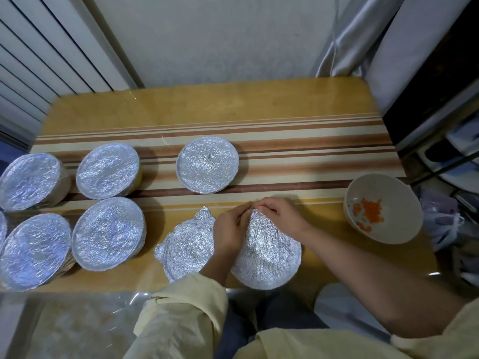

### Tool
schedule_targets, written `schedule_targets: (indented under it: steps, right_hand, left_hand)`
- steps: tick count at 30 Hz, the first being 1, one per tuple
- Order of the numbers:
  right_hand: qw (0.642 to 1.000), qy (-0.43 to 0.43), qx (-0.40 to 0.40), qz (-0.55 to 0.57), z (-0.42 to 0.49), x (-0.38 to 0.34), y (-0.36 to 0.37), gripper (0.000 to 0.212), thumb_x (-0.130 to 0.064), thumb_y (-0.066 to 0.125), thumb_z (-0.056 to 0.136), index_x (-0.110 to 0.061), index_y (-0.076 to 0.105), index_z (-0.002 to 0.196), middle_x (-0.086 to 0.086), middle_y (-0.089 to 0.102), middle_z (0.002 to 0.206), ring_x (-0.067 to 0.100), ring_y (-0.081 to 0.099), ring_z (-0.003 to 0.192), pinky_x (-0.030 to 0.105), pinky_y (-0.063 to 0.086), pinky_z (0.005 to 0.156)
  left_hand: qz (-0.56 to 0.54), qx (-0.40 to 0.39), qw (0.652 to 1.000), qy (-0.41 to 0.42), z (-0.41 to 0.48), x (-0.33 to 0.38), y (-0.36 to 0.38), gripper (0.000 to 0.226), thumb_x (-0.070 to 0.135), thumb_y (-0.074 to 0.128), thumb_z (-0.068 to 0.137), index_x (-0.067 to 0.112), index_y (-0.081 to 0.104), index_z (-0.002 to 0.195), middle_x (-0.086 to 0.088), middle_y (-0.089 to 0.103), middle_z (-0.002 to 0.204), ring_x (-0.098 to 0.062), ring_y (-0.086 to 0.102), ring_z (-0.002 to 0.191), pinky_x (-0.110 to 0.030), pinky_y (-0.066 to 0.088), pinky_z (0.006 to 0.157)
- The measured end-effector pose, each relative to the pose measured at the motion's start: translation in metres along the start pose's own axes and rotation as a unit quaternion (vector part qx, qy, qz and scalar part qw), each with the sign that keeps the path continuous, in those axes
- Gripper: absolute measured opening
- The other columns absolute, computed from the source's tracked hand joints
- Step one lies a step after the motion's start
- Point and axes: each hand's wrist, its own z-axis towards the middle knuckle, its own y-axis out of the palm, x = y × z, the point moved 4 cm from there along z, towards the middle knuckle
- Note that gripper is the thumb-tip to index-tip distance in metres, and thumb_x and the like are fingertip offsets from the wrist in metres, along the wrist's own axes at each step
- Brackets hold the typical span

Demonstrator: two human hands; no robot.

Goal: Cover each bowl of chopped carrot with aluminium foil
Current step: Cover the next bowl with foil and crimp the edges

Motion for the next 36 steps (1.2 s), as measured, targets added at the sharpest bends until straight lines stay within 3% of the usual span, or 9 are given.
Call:
schedule_targets:
  steps: [4,8,12,17,26,30,32,34,36]
  right_hand:
    - [0.998,0.041,0.007,0.038,-0.007,0.008,-0.007,0.034,-0.013,0.063,0.091,-0.010,0.060,0.125,0.000,0.065,0.119,0.006,0.060,0.109,0.020,0.045,0.097]
    - [0.994,0.044,0.105,0.002,-0.021,0.017,-0.024,0.022,-0.012,0.071,0.084,-0.010,0.069,0.106,-0.001,0.071,0.097,0.008,0.067,0.087,0.023,0.054,0.084]
    - [0.992,0.056,0.114,-0.028,-0.028,0.022,-0.026,0.007,-0.017,0.078,0.078,-0.018,0.074,0.084,-0.007,0.069,0.074,0.004,0.064,0.068,0.022,0.054,0.066]
    - [0.991,0.067,0.112,-0.002,-0.024,0.023,-0.026,0.008,-0.015,0.075,0.081,-0.014,0.076,0.089,-0.003,0.072,0.080,0.007,0.066,0.073,0.024,0.053,0.074]
    - [0.983,0.035,0.136,-0.117,-0.026,0.009,-0.017,0.017,-0.011,0.065,0.089,-0.008,0.071,0.073,0.001,0.066,0.064,0.015,0.059,0.060,0.031,0.050,0.058]
    - [0.985,0.042,0.103,-0.130,-0.024,0.010,-0.022,0.015,-0.016,0.064,0.089,-0.016,0.074,0.078,-0.004,0.067,0.066,0.010,0.060,0.059,0.026,0.049,0.059]
    - [0.986,0.045,0.080,-0.139,-0.023,0.006,-0.023,0.012,-0.023,0.066,0.089,-0.019,0.075,0.094,-0.005,0.071,0.076,0.010,0.064,0.065,0.025,0.050,0.064]
    - [0.988,0.034,0.072,-0.136,-0.020,0.000,-0.023,0.025,-0.024,0.067,0.088,-0.017,0.071,0.112,-0.003,0.073,0.092,0.011,0.066,0.076,0.025,0.052,0.073]
    - [0.986,0.010,0.064,-0.153,-0.018,-0.009,-0.018,0.022,-0.017,0.065,0.090,-0.016,0.072,0.111,0.000,0.074,0.092,0.009,0.062,0.072,0.021,0.046,0.068]
  left_hand:
    - [0.016,0.031,0.999,0.010,0.003,-0.005,-0.001,0.020,0.020,0.059,0.099,0.018,0.077,0.109,-0.006,0.077,0.101,-0.027,0.070,0.093,-0.033,0.051,0.077]
    - [0.047,0.062,0.997,-0.007,-0.002,-0.007,-0.005,0.021,0.022,0.056,0.100,0.014,0.074,0.105,-0.011,0.076,0.095,-0.032,0.068,0.087,-0.034,0.044,0.069]
    - [0.032,0.062,0.997,-0.043,-0.004,-0.011,-0.010,0.021,0.033,0.064,0.094,0.015,0.073,0.099,-0.005,0.076,0.095,-0.025,0.068,0.088,-0.028,0.041,0.068]
    - [-0.061,0.008,0.998,-0.017,0.000,-0.015,-0.004,0.023,0.020,0.059,0.100,0.017,0.075,0.116,0.000,0.075,0.111,-0.012,0.066,0.102,-0.012,0.041,0.075]
    - [-0.040,0.047,0.998,0.003,-0.002,-0.019,0.001,0.022,0.018,0.055,0.102,0.014,0.076,0.109,-0.006,0.077,0.100,-0.023,0.068,0.091,-0.027,0.043,0.073]
    - [-0.032,0.052,0.998,0.010,-0.003,-0.017,0.000,0.023,0.017,0.054,0.102,0.011,0.075,0.111,-0.009,0.076,0.102,-0.022,0.066,0.090,-0.023,0.035,0.068]
    - [-0.023,0.056,0.998,0.013,-0.003,-0.015,-0.001,0.023,0.017,0.054,0.102,0.011,0.074,0.111,-0.009,0.076,0.102,-0.022,0.065,0.089,-0.022,0.033,0.067]
    - [-0.016,0.057,0.998,0.012,-0.003,-0.015,-0.001,0.024,0.018,0.053,0.103,0.011,0.074,0.112,-0.010,0.076,0.101,-0.025,0.067,0.090,-0.024,0.033,0.067]
    - [-0.013,0.056,0.998,0.013,-0.003,-0.016,0.000,0.023,0.018,0.053,0.103,0.010,0.074,0.111,-0.010,0.076,0.100,-0.027,0.067,0.090,-0.025,0.032,0.066]
